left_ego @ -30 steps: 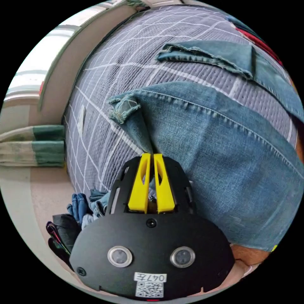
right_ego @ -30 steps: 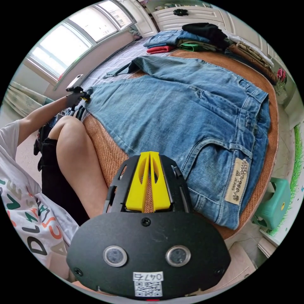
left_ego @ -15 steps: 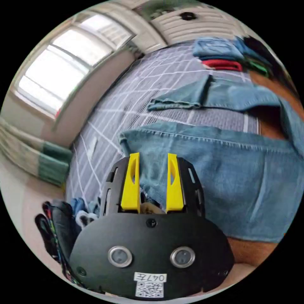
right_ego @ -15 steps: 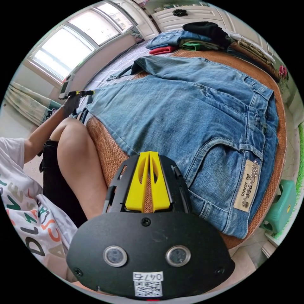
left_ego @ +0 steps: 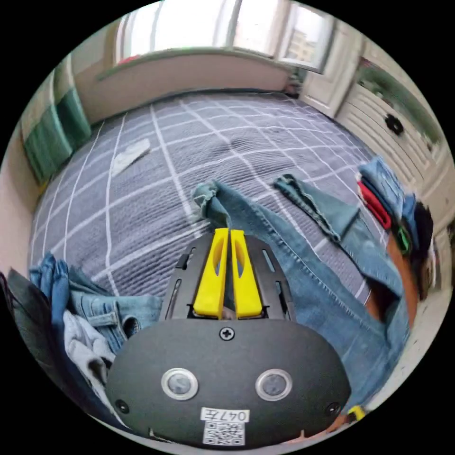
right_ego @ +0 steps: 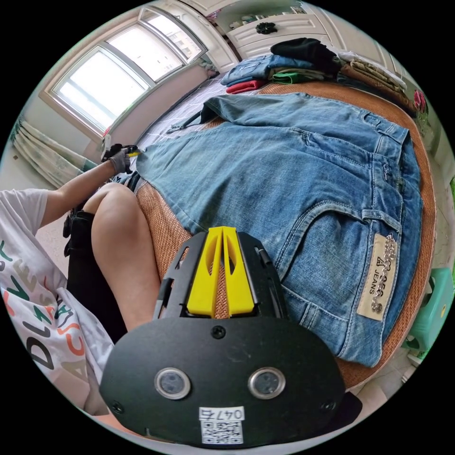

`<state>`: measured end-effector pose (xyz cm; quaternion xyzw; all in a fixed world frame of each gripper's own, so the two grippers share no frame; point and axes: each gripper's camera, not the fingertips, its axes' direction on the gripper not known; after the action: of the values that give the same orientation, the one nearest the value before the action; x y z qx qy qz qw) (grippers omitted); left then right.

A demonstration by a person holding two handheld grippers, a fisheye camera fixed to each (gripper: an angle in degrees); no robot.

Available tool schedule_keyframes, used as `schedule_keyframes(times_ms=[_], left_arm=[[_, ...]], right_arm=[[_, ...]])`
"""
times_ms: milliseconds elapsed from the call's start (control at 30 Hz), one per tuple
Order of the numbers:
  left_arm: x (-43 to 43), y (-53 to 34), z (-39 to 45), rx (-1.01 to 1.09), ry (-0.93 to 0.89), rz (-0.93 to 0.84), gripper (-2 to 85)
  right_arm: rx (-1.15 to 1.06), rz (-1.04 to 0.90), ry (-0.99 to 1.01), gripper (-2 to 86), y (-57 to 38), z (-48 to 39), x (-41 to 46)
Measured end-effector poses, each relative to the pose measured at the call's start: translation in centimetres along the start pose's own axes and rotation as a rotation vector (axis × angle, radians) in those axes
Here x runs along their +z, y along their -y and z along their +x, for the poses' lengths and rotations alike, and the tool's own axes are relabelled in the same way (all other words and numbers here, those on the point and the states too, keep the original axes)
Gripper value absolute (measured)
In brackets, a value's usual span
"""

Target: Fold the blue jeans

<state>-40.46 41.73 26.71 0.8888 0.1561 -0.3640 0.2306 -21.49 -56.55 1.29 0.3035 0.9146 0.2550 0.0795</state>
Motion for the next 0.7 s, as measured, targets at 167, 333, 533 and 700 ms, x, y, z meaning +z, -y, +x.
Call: schedule_keyframes(times_ms=[167, 333, 533, 700], left_arm=[[-7.4, -13.9, 21.7, 1.239, -0.126, 0.264, 0.3], [-6.1, -20.2, 27.0, 1.519, -0.047, 0.268, 10.4], [-3.3, -15.2, 28.1, 1.54, -0.166, 0.173, 14.1], [0.4, -6.9, 31.4, 1.444, -0.613, -0.175, 13.7]], right_arm=[[0.027, 0.011, 0.047, -0.6, -0.3, 0.8, 0.6], [0.046, 0.021, 0.08, -0.6, -0.5, 1.4, 1.2], [0.057, 0.026, 0.103, -0.6, -0.6, 1.9, 1.9], [0.064, 0.027, 0.116, -0.5, -0.6, 2.2, 2.5]])
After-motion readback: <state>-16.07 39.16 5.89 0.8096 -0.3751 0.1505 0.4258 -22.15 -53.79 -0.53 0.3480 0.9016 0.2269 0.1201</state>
